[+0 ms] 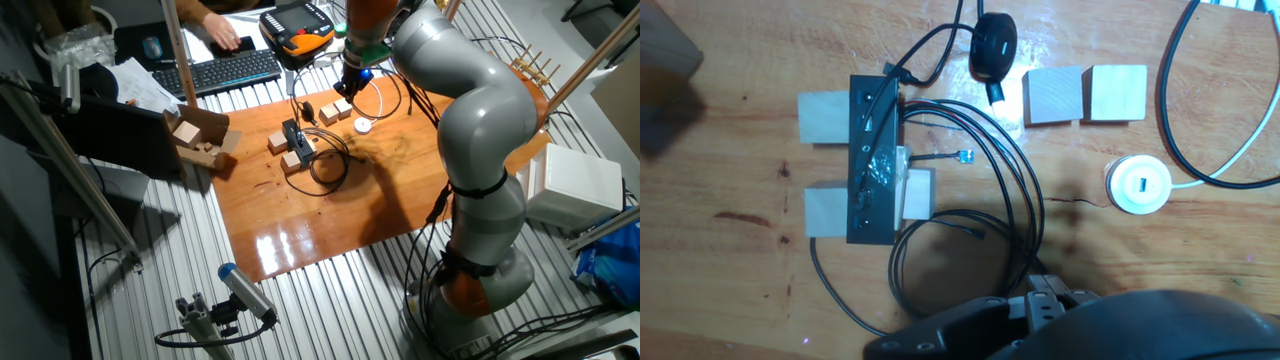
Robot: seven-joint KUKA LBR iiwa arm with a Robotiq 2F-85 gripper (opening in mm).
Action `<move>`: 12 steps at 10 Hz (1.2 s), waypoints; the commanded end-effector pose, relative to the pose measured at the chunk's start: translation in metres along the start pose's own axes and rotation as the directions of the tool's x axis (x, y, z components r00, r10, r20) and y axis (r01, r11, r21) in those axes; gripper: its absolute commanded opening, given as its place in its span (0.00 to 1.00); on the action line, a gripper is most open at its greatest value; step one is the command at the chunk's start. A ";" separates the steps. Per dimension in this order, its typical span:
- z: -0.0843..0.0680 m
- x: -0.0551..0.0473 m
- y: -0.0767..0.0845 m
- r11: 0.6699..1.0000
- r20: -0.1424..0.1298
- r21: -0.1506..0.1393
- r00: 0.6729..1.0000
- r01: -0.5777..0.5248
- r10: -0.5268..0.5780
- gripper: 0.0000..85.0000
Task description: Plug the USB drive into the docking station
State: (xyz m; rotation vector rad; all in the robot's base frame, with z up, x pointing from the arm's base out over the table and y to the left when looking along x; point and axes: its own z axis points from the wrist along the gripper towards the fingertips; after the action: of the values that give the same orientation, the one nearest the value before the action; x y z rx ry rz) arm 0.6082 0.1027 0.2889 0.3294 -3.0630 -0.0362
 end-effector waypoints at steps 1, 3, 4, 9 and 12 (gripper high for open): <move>0.000 0.000 0.000 1.000 -0.005 0.001 1.000 0.000 0.000 0.00; 0.001 0.000 0.001 1.000 -0.016 0.005 1.000 -0.005 0.005 0.00; 0.000 0.000 0.000 1.000 -0.017 0.009 1.000 -0.001 0.001 0.00; 0.001 0.001 0.003 1.000 -0.016 0.004 1.000 0.003 -0.003 0.00; 0.001 0.001 0.004 1.000 -0.015 0.006 1.000 0.003 -0.002 0.00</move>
State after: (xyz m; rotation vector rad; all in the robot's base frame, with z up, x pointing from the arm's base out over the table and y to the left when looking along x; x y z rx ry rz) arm 0.6064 0.1063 0.2883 0.3320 -3.0485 -0.0240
